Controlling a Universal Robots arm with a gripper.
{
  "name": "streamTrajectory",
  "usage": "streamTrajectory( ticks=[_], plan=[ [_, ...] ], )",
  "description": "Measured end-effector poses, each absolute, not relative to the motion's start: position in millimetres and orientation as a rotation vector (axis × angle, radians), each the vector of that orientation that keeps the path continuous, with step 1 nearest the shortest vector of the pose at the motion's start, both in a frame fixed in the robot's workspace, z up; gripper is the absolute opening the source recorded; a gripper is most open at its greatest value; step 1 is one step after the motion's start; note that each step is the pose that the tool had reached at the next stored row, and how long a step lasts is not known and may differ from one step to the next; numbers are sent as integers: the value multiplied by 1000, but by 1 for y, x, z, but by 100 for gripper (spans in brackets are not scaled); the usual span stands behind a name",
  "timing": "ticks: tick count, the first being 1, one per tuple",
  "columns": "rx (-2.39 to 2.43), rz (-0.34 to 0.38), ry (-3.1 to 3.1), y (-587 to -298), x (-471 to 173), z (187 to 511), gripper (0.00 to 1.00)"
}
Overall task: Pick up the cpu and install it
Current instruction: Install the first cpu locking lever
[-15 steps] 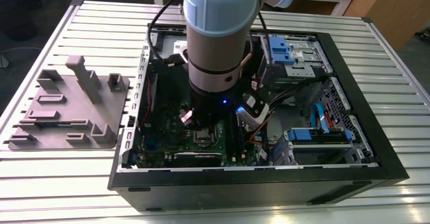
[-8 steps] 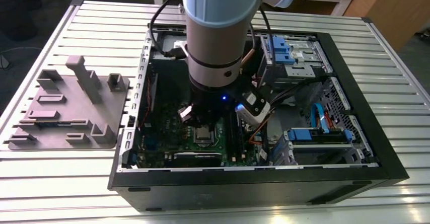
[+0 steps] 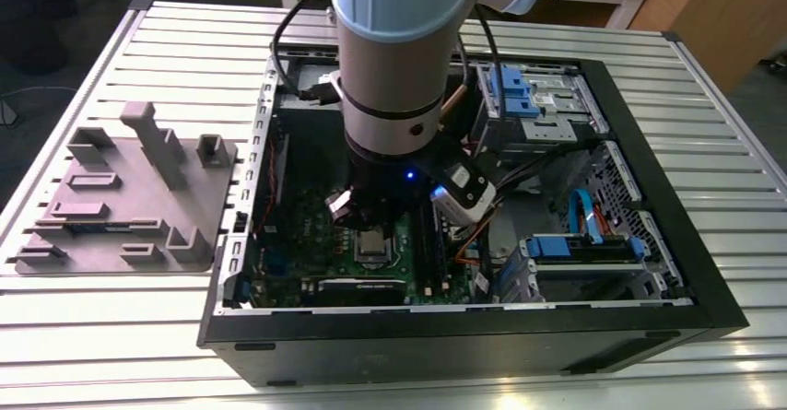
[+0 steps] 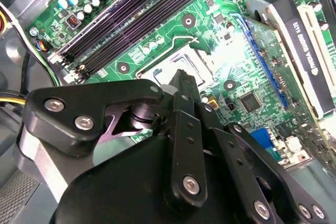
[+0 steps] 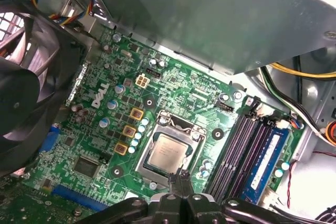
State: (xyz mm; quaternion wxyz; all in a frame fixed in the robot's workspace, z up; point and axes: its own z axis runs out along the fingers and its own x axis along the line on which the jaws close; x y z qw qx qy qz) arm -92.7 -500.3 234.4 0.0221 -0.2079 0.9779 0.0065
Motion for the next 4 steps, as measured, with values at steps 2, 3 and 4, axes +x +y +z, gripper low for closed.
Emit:
streamTrajectory(
  ticks=[2,3,4],
  plan=[
    [-642,20,3029,-500,-93,234,10],
    [-642,20,3029,-500,-93,234,10],
    [-642,20,3029,-500,-93,234,10]
  ],
)
